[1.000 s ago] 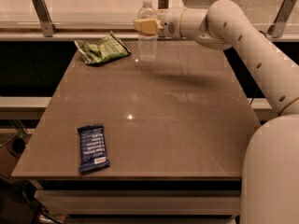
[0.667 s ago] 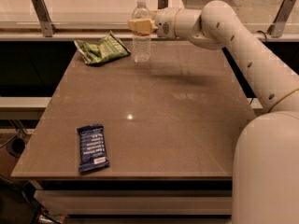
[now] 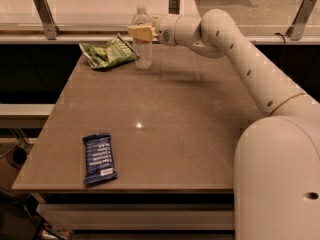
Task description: Move water bottle near green jalapeno chip bag
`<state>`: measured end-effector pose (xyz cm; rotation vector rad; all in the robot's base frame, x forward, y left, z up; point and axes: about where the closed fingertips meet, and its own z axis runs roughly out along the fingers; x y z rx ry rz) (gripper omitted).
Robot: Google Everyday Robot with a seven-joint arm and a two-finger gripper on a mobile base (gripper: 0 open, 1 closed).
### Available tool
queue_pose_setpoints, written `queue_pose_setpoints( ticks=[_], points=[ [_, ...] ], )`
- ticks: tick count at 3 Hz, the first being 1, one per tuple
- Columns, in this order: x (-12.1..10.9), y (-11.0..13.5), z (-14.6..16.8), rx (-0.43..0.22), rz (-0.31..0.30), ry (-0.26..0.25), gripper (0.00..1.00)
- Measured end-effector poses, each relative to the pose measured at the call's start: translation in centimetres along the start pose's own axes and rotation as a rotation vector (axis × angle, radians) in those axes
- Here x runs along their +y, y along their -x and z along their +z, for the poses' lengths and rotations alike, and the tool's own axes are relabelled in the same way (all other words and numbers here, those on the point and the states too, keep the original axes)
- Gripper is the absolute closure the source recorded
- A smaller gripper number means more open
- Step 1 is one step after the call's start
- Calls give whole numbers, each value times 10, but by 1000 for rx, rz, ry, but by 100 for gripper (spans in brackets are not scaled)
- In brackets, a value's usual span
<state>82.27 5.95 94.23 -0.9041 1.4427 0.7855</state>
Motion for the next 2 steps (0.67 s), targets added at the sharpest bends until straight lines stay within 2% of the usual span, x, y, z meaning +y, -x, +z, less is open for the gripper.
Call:
queue_pose_setpoints(
  ticks=[1,2],
  points=[
    [2,0,3,0,1,5,83],
    [4,-1,6,0,2,10,59]
  ],
)
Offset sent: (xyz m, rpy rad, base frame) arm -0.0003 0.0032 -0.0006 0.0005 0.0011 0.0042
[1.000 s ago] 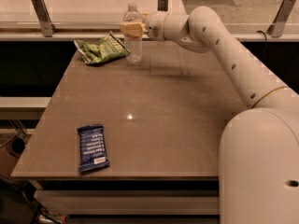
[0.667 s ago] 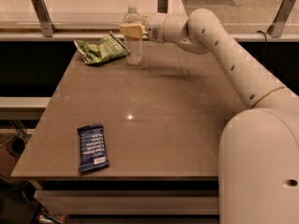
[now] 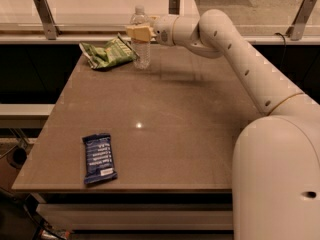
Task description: Move water bottle near green jalapeno chip bag
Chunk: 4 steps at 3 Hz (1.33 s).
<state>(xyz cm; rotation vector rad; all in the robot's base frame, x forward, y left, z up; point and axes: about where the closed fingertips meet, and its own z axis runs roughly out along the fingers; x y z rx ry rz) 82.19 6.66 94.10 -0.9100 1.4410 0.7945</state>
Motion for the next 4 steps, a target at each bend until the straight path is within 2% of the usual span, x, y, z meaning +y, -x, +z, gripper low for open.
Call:
queue_pose_setpoints(
  ticks=[2,3,4],
  points=[
    [4,-1,6,0,2,9,13],
    [6,-1,8,0,3,13,0],
    [6,-1,8,0,3,13,0]
  ],
)
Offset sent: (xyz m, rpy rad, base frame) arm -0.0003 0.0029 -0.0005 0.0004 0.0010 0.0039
